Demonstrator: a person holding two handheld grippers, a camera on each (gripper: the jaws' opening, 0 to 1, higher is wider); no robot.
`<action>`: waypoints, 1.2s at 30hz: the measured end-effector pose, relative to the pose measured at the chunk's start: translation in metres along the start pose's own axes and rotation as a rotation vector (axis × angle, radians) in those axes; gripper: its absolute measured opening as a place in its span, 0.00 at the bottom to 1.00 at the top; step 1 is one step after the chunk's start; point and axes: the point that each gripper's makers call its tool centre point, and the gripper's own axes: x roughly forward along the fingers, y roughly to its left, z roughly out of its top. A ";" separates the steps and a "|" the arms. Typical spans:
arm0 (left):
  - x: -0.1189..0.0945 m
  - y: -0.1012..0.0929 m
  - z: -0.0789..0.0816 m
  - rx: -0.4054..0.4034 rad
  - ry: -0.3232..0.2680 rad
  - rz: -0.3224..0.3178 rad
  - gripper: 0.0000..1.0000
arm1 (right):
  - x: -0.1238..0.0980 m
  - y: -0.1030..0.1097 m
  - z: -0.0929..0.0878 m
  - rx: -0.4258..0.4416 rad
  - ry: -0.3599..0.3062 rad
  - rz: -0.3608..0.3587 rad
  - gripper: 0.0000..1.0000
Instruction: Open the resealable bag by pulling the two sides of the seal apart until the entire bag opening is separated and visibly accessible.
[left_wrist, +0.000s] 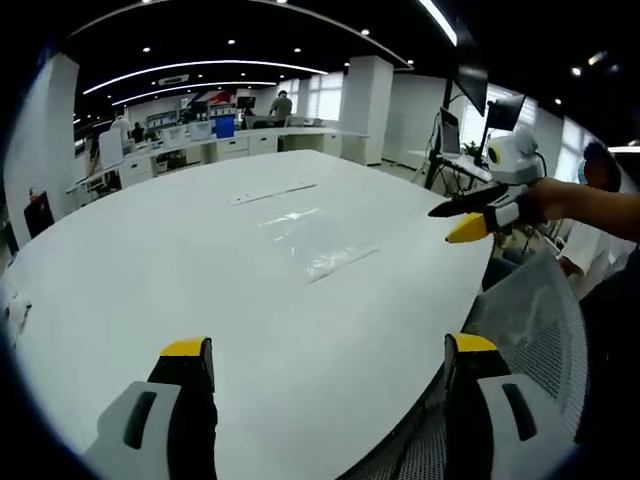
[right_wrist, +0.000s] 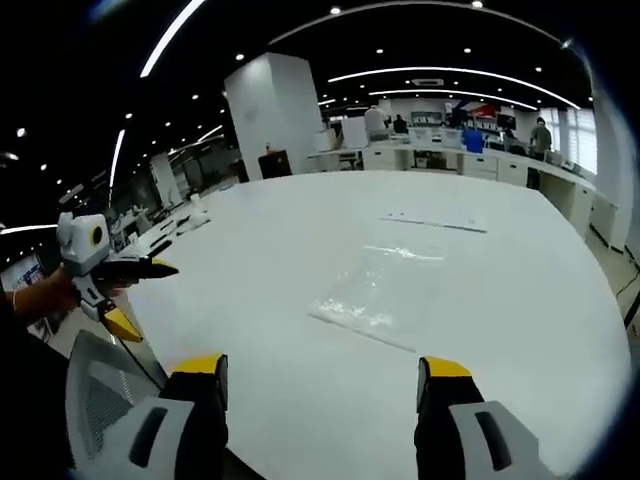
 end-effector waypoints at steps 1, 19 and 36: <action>0.000 0.000 0.000 0.000 0.000 -0.001 0.94 | 0.004 -0.001 0.002 -0.012 0.005 0.007 0.76; 0.005 -0.003 0.001 -0.002 0.008 -0.008 0.94 | 0.067 -0.004 0.018 -0.103 0.025 0.070 0.67; 0.009 0.002 0.008 -0.013 -0.005 -0.004 0.93 | 0.121 0.005 0.013 -0.167 0.064 0.163 0.59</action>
